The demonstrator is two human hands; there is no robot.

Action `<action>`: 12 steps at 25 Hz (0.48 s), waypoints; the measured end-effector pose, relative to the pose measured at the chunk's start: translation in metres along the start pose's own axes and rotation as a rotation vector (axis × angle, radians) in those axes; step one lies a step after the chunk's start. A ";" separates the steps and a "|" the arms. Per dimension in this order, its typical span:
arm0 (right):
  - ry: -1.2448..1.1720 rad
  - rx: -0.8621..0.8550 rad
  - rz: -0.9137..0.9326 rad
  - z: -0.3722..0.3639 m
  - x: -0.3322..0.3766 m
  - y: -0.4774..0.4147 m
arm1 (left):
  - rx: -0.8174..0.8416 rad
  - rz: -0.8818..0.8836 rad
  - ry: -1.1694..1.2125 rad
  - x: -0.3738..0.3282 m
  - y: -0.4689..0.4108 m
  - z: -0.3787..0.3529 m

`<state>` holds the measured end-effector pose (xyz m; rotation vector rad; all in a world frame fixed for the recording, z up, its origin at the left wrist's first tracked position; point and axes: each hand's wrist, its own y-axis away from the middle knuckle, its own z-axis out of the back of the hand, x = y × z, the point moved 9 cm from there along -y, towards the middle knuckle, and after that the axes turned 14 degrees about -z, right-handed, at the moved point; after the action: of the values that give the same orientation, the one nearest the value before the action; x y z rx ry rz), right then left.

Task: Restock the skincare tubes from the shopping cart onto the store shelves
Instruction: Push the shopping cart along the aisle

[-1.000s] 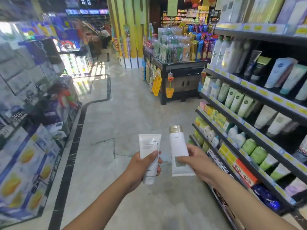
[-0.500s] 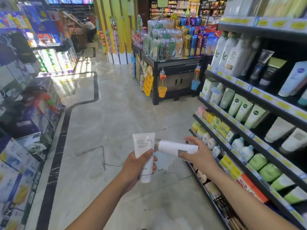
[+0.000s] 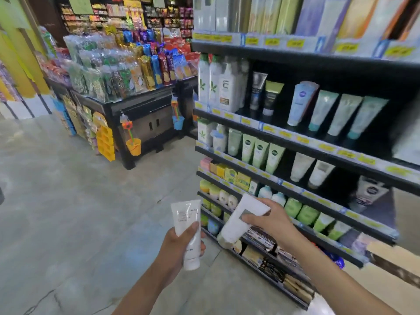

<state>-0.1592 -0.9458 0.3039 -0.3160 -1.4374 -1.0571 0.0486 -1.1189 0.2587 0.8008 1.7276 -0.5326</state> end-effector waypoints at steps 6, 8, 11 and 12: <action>-0.331 -0.137 -0.087 0.094 -0.034 -0.035 | 0.189 0.100 -0.026 0.035 -0.076 -0.074; -0.413 -0.195 -0.081 0.124 -0.040 -0.041 | 0.238 0.112 -0.050 0.042 -0.096 -0.098; -0.425 -0.342 -0.039 0.169 -0.043 -0.055 | 0.314 0.113 -0.061 0.044 -0.126 -0.133; -0.415 -0.400 -0.015 0.183 -0.043 -0.059 | 0.333 0.113 -0.064 0.046 -0.136 -0.145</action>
<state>-0.3122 -0.8252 0.2752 -0.8535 -1.5832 -1.3447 -0.1538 -1.0972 0.2515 1.0975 1.5438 -0.7724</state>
